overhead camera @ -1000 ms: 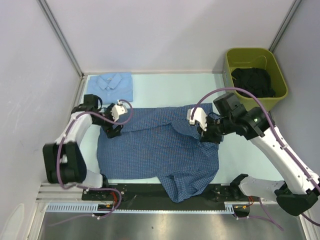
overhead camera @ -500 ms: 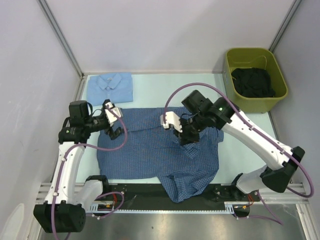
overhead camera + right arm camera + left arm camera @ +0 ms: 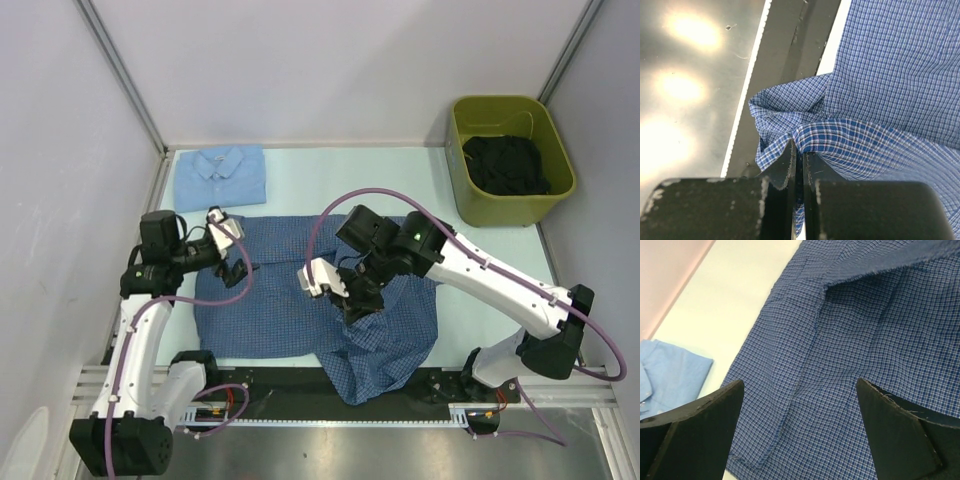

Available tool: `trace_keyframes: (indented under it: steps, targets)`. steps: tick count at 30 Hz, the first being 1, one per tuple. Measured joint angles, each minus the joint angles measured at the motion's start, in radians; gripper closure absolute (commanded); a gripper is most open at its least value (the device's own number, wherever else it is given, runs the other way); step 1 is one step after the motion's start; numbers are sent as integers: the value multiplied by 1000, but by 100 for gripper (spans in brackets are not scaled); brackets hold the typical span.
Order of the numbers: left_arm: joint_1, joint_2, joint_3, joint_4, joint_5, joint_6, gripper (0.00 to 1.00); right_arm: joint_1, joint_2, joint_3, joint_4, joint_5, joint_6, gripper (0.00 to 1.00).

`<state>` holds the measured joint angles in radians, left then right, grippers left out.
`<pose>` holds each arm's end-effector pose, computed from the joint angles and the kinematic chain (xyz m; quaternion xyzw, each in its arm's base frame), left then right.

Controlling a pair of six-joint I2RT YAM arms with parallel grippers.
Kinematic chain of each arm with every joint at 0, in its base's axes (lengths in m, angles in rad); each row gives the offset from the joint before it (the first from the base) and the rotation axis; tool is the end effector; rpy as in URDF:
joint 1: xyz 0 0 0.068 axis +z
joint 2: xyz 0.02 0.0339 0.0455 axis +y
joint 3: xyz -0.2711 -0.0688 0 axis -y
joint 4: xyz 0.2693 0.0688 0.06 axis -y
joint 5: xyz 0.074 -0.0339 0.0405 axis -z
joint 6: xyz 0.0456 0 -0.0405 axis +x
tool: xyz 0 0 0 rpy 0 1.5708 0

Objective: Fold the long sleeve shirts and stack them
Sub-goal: Fold the shirt

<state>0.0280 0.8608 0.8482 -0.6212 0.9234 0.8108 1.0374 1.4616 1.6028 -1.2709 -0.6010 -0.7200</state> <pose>0.1961 -0.0309 0.3156 0.4907 0.6617 -0.1984 0.5311 0.1284 0.2682 0.3794 -0.7589 0.5449 0.3182 0.1607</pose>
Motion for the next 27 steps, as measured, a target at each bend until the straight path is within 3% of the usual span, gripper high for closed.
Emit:
trace_keyframes:
  steps: [6,10,16,23,27]
  targets:
    - [-25,-5,-41,6,4,7,1,-25,2,5,1,-10,-36,100]
    - [-89,-53,-95,1,-19,45,1,-148,43,-7,6,-43,-65,100]
    - [-187,-162,-189,-12,-68,99,1,-325,255,49,14,-85,-116,98]
    - [-209,-123,-240,59,-156,39,13,-441,512,283,-16,-108,-183,99]
    - [-205,-7,-243,103,-262,68,33,-496,510,285,-35,-106,-226,99]
